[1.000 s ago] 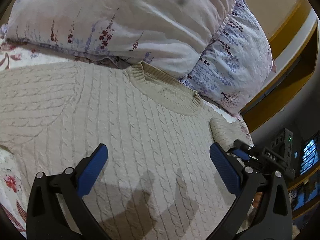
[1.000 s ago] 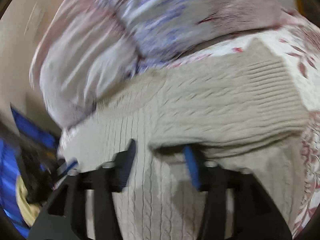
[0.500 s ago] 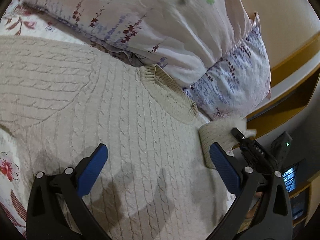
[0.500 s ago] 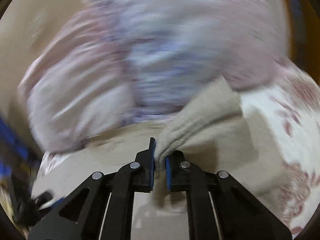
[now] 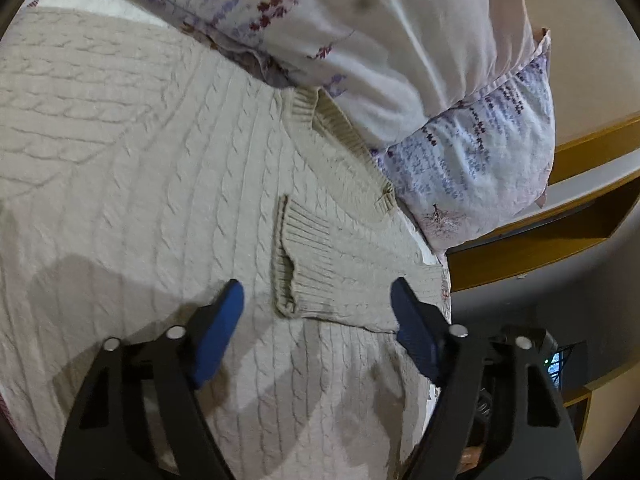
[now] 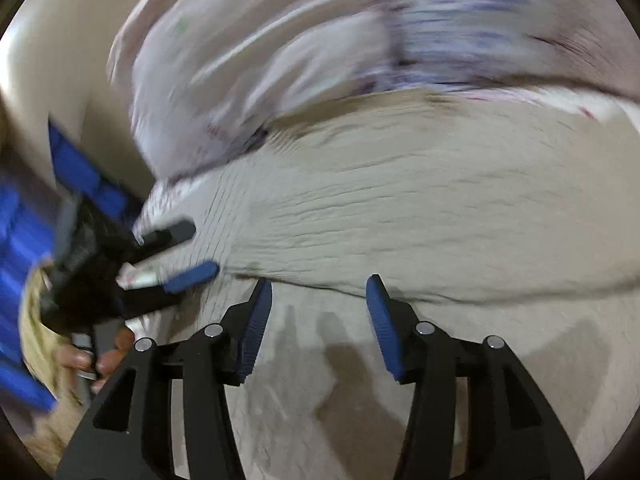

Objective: Fold small clothes

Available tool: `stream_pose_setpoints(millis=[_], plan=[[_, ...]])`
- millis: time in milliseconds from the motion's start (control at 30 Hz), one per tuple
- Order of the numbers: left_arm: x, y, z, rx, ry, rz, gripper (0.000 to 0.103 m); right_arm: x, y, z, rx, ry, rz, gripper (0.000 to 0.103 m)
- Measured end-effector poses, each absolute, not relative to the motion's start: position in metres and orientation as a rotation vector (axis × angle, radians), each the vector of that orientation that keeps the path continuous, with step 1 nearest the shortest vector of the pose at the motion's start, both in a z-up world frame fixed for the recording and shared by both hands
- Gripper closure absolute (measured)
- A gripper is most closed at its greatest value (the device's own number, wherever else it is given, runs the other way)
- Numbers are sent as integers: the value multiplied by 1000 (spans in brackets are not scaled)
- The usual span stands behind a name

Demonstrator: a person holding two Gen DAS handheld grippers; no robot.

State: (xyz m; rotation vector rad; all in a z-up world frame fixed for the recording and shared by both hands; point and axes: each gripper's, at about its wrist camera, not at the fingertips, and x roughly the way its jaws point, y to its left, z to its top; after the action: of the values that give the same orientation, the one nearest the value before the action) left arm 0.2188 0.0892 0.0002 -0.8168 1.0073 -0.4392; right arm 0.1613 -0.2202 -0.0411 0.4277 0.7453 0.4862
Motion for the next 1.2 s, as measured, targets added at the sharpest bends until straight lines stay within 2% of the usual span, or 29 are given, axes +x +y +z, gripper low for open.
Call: stream_pose_setpoints(millis=[167, 267, 300, 333, 600, 767, 800, 867, 900, 933, 1100, 1167, 1200], plan=[[228, 74, -8, -844, 1074, -430, 52, 152, -272, -50, 616, 732, 418, 52], [236, 64, -12, -839, 1089, -426, 76, 148, -292, -58, 684, 729, 382, 52], [241, 59, -15, -842, 1098, -448, 92, 148, -296, -62, 700, 732, 369, 52], [244, 56, -16, -828, 1098, -455, 95, 149, -300, -65, 722, 741, 356, 52], [257, 91, 26, -673, 907, -352, 96, 159, -319, -73, 809, 706, 273, 52], [254, 113, 16, -653, 945, -286, 96, 167, -335, -81, 872, 665, 154, 53], [253, 113, 12, -646, 959, -281, 96, 169, -336, -82, 877, 661, 141, 59], [250, 114, 6, -643, 974, -274, 96, 173, -339, -83, 865, 652, 89, 78], [250, 113, 3, -639, 980, -267, 95, 174, -340, -83, 854, 645, 64, 91], [249, 113, 1, -638, 985, -265, 95, 175, -340, -84, 844, 638, 44, 94], [250, 110, -3, -617, 999, -259, 91, 172, -333, -81, 769, 646, -3, 94], [247, 111, 0, -621, 999, -274, 80, 170, -330, -76, 752, 667, -9, 88], [243, 115, 3, -638, 993, -294, 68, 167, -328, -73, 749, 674, -5, 75]])
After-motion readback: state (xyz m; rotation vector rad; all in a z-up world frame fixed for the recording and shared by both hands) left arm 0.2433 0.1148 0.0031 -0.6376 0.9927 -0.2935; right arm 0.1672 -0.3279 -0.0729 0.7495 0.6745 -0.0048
